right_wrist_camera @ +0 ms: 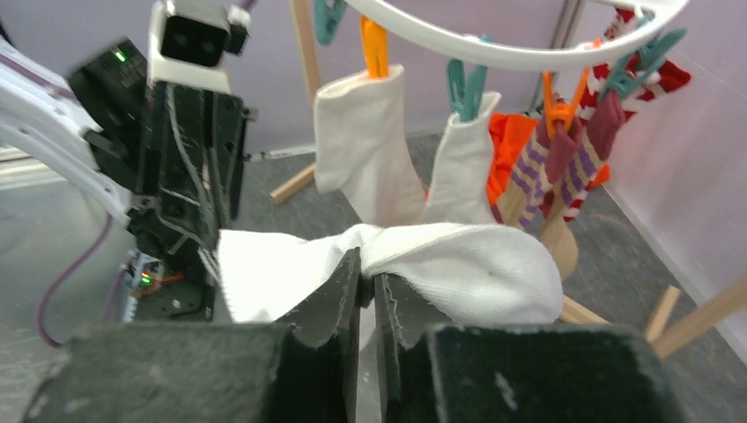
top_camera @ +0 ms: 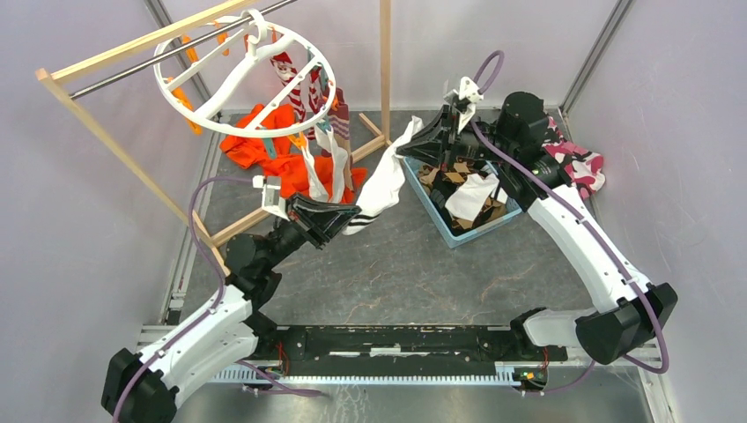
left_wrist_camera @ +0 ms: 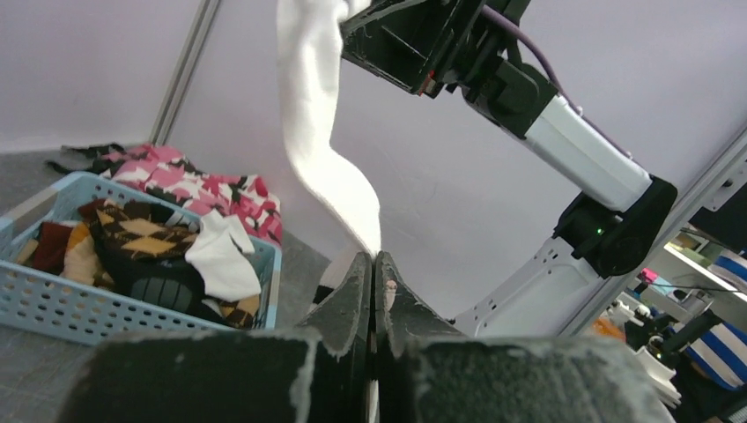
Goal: Clip the socks to the hanger
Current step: Adjust the sock.
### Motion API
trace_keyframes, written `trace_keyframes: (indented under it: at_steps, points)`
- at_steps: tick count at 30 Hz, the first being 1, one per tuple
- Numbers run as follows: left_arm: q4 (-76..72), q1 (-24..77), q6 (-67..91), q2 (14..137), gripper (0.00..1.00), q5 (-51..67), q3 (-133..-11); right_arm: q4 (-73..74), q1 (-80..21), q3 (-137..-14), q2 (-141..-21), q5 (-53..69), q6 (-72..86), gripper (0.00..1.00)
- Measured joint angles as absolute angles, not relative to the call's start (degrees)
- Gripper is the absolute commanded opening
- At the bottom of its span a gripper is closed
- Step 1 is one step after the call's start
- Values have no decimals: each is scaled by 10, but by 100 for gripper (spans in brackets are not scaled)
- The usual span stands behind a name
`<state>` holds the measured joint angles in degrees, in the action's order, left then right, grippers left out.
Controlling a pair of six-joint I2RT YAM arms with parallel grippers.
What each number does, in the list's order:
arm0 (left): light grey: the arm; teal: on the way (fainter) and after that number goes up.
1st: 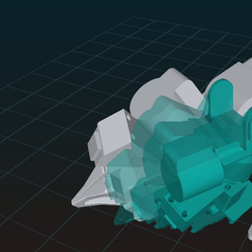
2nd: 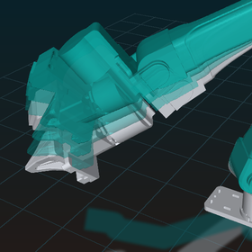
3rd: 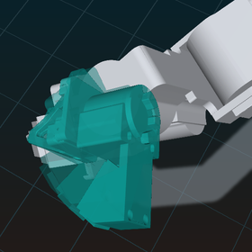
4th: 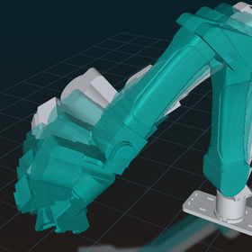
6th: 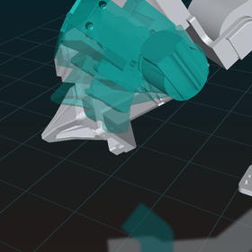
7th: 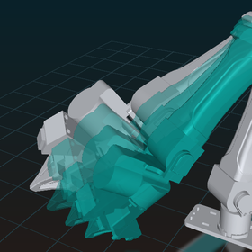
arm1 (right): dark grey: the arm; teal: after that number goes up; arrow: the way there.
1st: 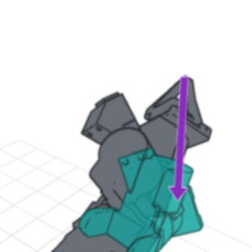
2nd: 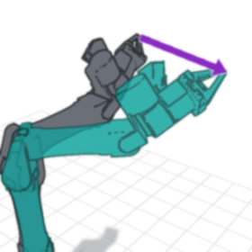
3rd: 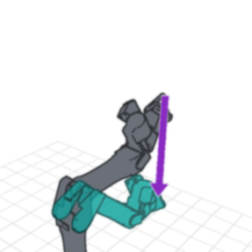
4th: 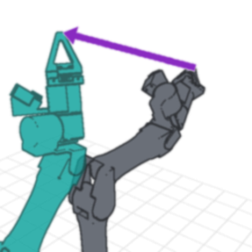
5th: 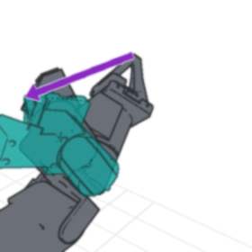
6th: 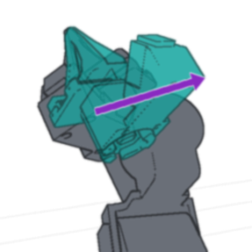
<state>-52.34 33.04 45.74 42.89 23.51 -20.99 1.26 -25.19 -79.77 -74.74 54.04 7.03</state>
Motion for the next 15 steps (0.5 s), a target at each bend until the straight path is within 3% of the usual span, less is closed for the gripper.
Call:
trace_keyframes:
  at_steps: [7, 10, 15]
  points:
    - [-343, 331, 483, 467, 2, 256, -314, 129, -251, -793, -747, 501, -70, 70]
    - [-301, 331, 535, 496, 2, 257, -341, 187, -251, -794, -747, 486, -168, 82]
    - [-240, 331, 644, 513, 2, 249, -343, 245, -251, -781, -726, 462, -309, 87]
